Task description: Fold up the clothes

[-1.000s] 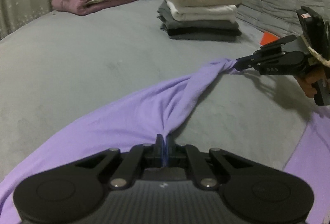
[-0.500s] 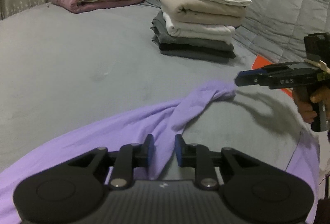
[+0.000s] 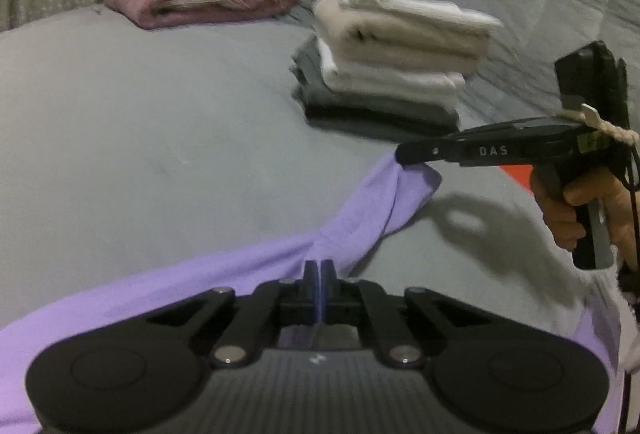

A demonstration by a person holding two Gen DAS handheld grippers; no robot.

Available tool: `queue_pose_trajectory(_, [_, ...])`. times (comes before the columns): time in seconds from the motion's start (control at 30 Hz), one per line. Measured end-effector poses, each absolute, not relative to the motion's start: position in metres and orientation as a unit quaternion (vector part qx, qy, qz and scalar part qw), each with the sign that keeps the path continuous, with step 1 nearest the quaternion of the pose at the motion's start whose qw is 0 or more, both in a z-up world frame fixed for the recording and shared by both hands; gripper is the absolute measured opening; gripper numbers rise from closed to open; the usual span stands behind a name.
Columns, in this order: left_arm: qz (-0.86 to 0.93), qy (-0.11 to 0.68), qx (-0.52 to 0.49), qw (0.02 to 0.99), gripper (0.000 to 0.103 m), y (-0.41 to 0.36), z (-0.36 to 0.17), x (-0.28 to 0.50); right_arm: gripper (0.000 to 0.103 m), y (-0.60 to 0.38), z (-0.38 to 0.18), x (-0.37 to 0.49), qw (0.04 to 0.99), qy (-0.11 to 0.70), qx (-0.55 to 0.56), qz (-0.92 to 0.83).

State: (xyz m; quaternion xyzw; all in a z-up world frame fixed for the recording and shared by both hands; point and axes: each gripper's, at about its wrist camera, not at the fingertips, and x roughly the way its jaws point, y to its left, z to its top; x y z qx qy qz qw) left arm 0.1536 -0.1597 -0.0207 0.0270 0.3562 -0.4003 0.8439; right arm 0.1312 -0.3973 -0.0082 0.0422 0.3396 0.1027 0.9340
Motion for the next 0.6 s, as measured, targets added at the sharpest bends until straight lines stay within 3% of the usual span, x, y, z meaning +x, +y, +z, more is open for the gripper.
queue_pose_trajectory(0.27, [-0.429, 0.335, 0.006, 0.839, 0.001, -0.154, -0.001, 0.15, 0.003, -0.395, 0.021, 0.134, 0.956, 0.279, 0.005, 0.09])
queue_pose_trajectory(0.6, [-0.476, 0.37, 0.068, 0.795, 0.001, -0.169, -0.032, 0.124, 0.003, -0.411, -0.028, 0.083, 0.945, 0.319, 0.014, 0.077])
